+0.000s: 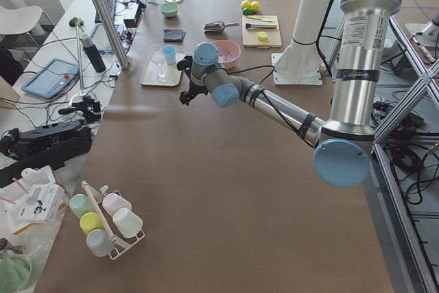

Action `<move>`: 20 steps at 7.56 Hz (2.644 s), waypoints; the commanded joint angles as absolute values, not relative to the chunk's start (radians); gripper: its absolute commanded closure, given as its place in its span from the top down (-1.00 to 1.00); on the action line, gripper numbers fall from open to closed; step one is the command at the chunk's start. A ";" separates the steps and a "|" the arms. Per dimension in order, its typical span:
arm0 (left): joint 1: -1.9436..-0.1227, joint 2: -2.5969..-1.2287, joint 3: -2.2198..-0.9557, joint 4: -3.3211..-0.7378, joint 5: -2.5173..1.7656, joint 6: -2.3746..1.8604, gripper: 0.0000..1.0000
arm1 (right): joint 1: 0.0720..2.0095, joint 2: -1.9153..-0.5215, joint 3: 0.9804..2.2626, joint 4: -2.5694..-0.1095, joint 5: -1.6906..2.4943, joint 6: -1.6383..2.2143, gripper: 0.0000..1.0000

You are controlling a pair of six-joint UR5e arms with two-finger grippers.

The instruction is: Put ice in cup with scoop

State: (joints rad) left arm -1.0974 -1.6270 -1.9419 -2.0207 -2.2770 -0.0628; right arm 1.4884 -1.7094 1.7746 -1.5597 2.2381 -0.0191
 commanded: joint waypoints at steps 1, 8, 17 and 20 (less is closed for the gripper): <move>-1.311 -1.533 -1.936 -1.816 -2.359 -0.063 0.96 | 1.491 -1.709 1.772 -1.560 2.240 -0.017 1.00; -1.512 -1.485 -1.821 -1.488 -2.316 -0.067 0.96 | 1.491 -1.713 1.773 -1.562 2.247 -0.015 0.99; -1.555 -1.445 -1.758 -1.615 -2.390 -0.192 0.96 | 1.491 -1.720 1.770 -1.566 2.258 -0.015 1.00; -1.554 -1.447 -1.752 -1.618 -2.390 -0.180 0.96 | 1.491 -1.720 1.766 -1.568 2.264 -0.015 0.99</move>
State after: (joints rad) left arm -1.5554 -1.4450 -1.7544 -1.6167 -2.3910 -0.1886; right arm 1.4910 -1.7196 1.7675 -1.5674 2.2619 -0.0153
